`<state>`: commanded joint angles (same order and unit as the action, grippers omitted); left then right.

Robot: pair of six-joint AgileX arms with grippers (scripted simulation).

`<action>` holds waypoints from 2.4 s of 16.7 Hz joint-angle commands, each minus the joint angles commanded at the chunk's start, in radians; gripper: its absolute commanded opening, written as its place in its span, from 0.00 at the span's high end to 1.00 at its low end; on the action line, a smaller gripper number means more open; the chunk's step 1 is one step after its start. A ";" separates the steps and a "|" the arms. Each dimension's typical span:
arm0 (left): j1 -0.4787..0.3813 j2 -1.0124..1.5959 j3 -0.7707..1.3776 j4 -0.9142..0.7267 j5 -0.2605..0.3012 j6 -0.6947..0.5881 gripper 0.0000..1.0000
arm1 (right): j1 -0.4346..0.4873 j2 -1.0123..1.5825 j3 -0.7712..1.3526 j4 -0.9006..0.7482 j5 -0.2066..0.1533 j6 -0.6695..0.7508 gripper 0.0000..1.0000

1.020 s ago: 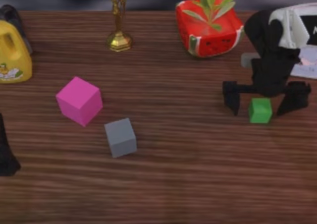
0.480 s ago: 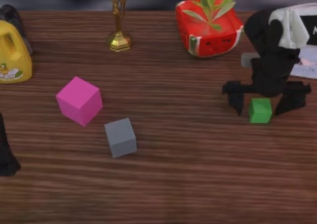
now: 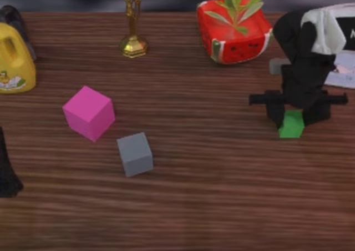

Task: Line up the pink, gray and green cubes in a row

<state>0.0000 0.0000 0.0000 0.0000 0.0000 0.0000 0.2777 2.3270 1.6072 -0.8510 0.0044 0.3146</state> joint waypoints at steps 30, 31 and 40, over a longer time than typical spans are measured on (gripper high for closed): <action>0.000 0.000 0.000 0.000 0.000 0.000 0.00 | 0.320 -0.384 -0.175 -0.189 0.014 0.287 1.00; 0.000 0.000 0.000 0.000 0.000 0.000 0.00 | 0.349 -0.410 -0.204 -0.183 0.015 0.315 1.00; 0.000 0.000 0.000 0.000 0.000 0.000 0.00 | 0.373 -0.406 -0.274 -0.105 0.015 0.342 1.00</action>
<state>0.0000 0.0000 0.0000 0.0000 0.0000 0.0000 0.6510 1.9213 1.3329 -0.9565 0.0190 0.6567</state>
